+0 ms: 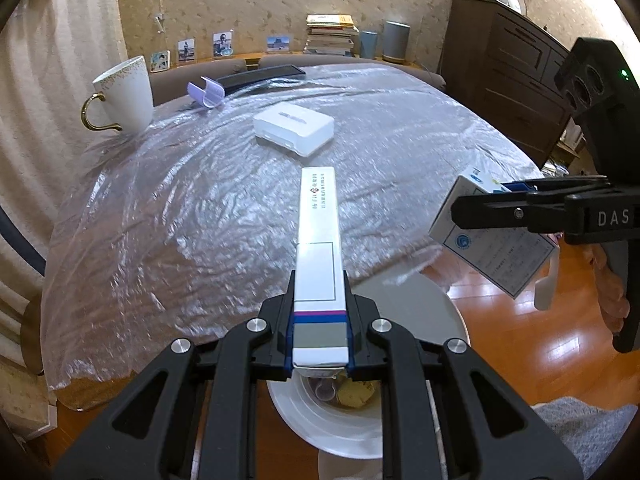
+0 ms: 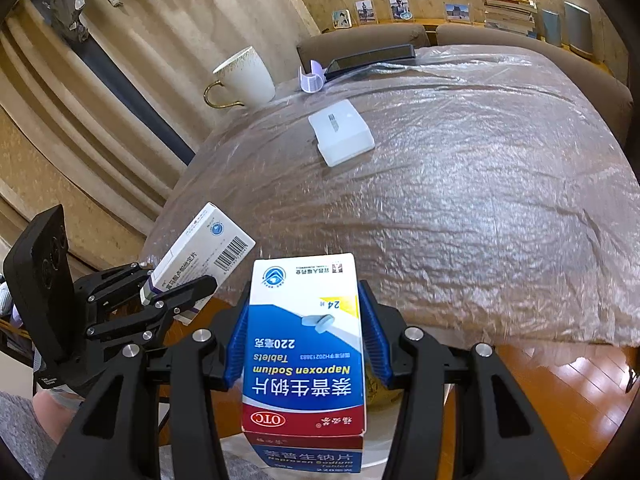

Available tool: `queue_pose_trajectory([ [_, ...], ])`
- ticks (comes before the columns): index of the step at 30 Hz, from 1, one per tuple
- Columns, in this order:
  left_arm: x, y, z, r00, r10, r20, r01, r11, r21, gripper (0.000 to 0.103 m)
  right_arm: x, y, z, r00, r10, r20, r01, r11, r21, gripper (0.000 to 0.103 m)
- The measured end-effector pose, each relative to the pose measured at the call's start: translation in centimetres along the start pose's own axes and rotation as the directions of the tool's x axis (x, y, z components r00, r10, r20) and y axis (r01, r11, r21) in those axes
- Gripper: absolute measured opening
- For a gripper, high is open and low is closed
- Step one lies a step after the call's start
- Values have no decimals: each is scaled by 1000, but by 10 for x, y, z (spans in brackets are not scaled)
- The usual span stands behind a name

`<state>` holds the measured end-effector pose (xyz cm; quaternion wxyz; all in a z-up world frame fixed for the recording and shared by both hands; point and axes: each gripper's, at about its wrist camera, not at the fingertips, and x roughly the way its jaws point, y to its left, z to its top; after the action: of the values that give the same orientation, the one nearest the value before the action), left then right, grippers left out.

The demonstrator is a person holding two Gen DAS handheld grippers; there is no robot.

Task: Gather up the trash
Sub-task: 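Hold the Naproxen box and white tube box with both tools over the bin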

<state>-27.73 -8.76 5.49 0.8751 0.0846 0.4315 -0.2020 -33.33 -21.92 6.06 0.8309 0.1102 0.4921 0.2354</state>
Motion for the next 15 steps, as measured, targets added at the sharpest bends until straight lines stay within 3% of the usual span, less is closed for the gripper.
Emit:
queue_pose_trajectory([
  [15,-2,-23,-27,996,-43,-73,48,996,73,19,6,-2,-29,998,-3,-67,4,1000,2,48],
])
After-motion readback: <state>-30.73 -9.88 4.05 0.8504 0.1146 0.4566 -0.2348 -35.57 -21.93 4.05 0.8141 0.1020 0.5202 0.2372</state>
